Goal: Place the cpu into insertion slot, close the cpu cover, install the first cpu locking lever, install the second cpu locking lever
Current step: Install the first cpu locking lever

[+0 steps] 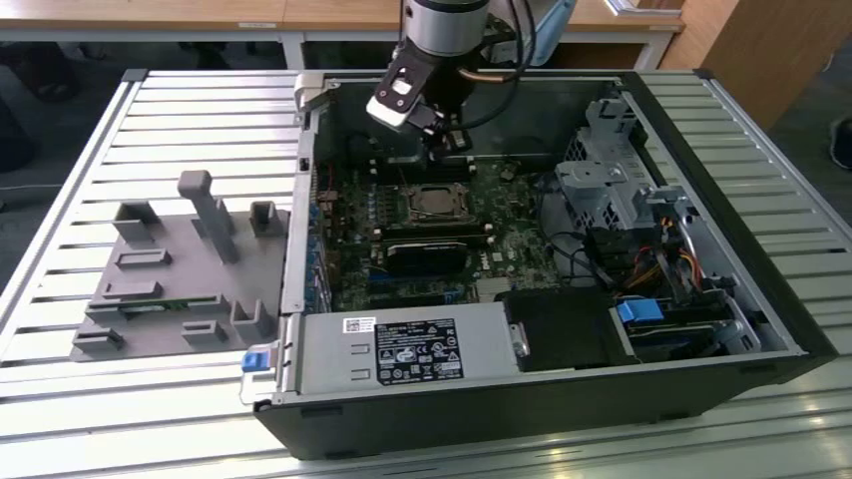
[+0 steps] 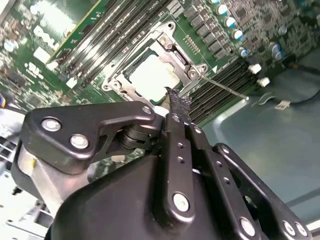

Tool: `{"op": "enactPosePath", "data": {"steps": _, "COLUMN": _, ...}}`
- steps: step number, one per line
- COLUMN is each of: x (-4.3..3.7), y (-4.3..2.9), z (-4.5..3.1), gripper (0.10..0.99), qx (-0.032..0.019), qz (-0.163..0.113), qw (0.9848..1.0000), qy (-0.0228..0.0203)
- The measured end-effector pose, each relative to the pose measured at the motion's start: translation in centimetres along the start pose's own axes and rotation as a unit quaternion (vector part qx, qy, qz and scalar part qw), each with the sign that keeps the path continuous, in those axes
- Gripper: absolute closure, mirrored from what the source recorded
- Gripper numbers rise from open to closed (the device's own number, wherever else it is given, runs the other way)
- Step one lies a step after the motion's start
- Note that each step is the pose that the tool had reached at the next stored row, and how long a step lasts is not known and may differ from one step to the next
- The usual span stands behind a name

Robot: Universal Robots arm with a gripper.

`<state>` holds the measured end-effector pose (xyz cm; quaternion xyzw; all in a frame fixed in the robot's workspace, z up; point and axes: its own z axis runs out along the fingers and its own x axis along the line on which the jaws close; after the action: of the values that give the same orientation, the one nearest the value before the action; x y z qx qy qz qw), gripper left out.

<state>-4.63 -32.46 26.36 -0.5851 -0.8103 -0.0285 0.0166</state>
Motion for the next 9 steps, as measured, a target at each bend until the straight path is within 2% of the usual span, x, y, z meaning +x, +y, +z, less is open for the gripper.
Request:
{"op": "enactPosePath", "data": {"steps": 4, "x": 0.00, "y": 0.00, "z": 0.00, "gripper": 0.980, "qx": 0.0022, "qz": -0.036, "qw": 0.9993, "qy": 0.0010}}
{"op": "enactPosePath", "data": {"steps": 9, "x": 0.00, "y": 0.00, "z": 0.01, "gripper": 0.980, "qx": 0.0047, "qz": -0.077, "qw": 0.9970, "qy": 0.0021}}
